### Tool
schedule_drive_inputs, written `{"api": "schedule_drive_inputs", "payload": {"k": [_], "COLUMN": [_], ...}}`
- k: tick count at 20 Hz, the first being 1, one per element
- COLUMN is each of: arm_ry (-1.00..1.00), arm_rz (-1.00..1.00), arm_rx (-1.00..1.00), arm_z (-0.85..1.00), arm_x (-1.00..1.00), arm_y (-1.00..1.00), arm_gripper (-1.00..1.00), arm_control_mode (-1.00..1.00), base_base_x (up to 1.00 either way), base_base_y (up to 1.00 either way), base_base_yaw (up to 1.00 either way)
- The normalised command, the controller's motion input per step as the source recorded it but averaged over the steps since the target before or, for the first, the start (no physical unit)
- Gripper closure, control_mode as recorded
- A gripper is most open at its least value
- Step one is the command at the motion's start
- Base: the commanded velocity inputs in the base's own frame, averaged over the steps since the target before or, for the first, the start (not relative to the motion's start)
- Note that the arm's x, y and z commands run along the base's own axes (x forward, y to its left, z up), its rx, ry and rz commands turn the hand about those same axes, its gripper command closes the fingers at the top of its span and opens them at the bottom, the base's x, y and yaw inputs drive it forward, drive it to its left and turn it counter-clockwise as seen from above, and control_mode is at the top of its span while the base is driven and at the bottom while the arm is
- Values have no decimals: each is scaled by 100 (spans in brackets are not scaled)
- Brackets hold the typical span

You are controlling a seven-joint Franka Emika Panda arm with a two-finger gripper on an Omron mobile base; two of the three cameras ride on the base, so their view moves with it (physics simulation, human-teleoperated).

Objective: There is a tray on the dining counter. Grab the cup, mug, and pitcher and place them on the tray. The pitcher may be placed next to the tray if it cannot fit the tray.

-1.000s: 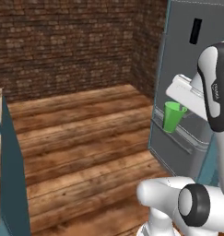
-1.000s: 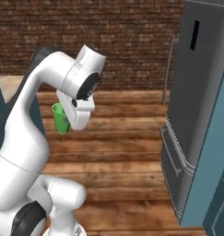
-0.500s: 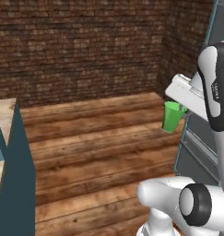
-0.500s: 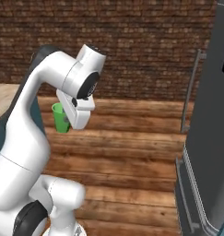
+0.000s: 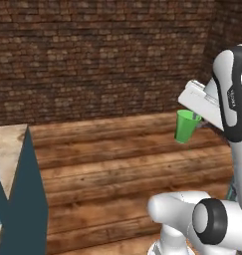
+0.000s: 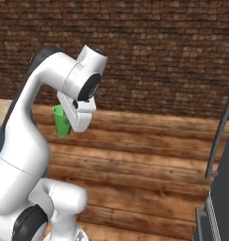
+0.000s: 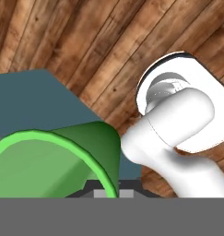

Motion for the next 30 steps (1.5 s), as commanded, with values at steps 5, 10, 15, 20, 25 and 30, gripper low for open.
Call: {"api": "schedule_drive_inputs", "payload": {"k": [5,10,15,20,25,30], "arm_ry": [0,0,0,0,0,0], "arm_rz": [0,0,0,0,0,0], "arm_rx": [0,0,0,0,0,0], "arm_z": [0,0,0,0,0,0], "arm_x": [0,0,0,0,0,0], "arm_y": [0,0,0,0,0,0], "arm_gripper": [100,100,100,100,100,100], "arm_control_mode": [100,100,100,100,100,100], "base_base_x": [100,100,100,100,100,100], "base_base_y": [-17,-12,0,0,0,-4], "base_base_yaw": [19,13,1,0,7,38]}}
